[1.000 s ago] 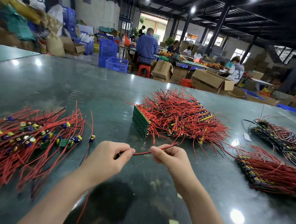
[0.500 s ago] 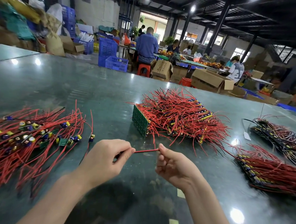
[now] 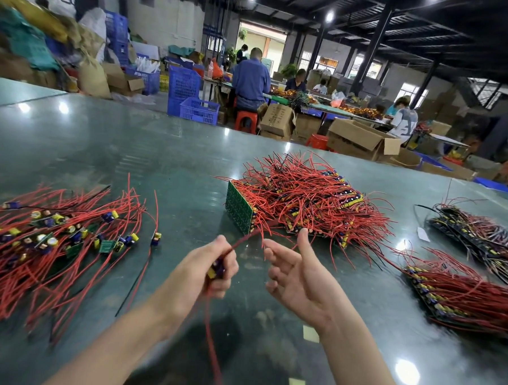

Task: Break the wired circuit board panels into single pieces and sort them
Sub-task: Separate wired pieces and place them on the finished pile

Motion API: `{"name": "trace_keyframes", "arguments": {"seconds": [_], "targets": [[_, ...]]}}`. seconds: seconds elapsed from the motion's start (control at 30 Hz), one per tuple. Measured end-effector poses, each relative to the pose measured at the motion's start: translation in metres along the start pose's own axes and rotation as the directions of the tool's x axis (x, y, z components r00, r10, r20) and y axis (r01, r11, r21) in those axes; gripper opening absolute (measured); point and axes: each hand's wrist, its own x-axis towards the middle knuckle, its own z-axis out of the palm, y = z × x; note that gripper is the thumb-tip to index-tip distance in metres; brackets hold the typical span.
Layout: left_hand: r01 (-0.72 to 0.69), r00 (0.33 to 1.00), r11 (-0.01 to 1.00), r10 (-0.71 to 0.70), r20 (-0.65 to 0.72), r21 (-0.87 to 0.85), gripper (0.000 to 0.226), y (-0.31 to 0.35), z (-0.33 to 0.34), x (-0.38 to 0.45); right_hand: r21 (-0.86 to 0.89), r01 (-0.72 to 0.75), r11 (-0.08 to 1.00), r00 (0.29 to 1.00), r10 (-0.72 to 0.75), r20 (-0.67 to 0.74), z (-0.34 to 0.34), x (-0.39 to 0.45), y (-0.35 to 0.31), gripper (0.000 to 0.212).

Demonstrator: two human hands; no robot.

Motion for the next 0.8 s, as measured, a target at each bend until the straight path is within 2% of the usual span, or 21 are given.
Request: {"name": "trace_keyframes", "arguments": {"seconds": [0.03, 0.1, 0.17, 0.23, 0.33, 0.5, 0.63, 0.73, 0.8], "targets": [[0.065, 0.998, 0.980, -0.064, 0.011, -0.189, 0.024, 0.000, 0.002, 0.000, -0.056, 0.019, 0.998, 1.000, -0.018, 0.022, 0.003, -0.001, 0.002, 0.060], [0.077, 0.995, 0.930, -0.095, -0.033, -0.359, 0.010, 0.001, 0.004, 0.002, -0.235, 0.071, 0.969, 0.997, -0.060, 0.054, 0.010, -0.003, 0.010, 0.050], [0.046, 0.988, 0.935, -0.093, -0.119, -0.351, 0.005, 0.001, 0.004, 0.003, -0.481, 0.142, 0.865, 0.989, -0.112, 0.092, 0.017, -0.007, 0.019, 0.027], [0.056, 0.977, 0.948, -0.116, -0.177, -0.312, 0.017, -0.001, 0.003, 0.005, -0.642, 0.199, 0.740, 0.980, -0.140, 0.142, 0.021, -0.010, 0.025, 0.015], [0.101, 0.967, 0.936, -0.172, -0.188, -0.337, 0.023, -0.004, 0.001, 0.006, -0.664, 0.231, 0.712, 0.973, -0.159, 0.168, 0.024, -0.014, 0.027, 0.021], [0.139, 0.968, 0.892, -0.215, -0.132, -0.431, 0.014, -0.006, 0.002, 0.007, -0.670, 0.308, 0.676, 0.951, -0.223, 0.213, 0.032, -0.014, 0.035, 0.023], [0.179, 0.962, 0.889, -0.248, -0.115, -0.422, 0.018, -0.010, -0.004, 0.011, -0.765, 0.358, 0.535, 0.927, -0.306, 0.219, 0.036, -0.013, 0.039, 0.023], [0.203, 0.968, 0.902, -0.244, -0.064, -0.381, 0.007, -0.012, -0.003, 0.011, -0.801, 0.393, 0.452, 0.895, -0.389, 0.219, 0.034, -0.009, 0.041, 0.026], [0.201, 0.967, 0.939, -0.235, -0.096, -0.277, 0.022, -0.017, -0.004, 0.011, -0.788, 0.406, 0.463, 0.888, -0.402, 0.222, 0.033, -0.009, 0.044, 0.029]]}}
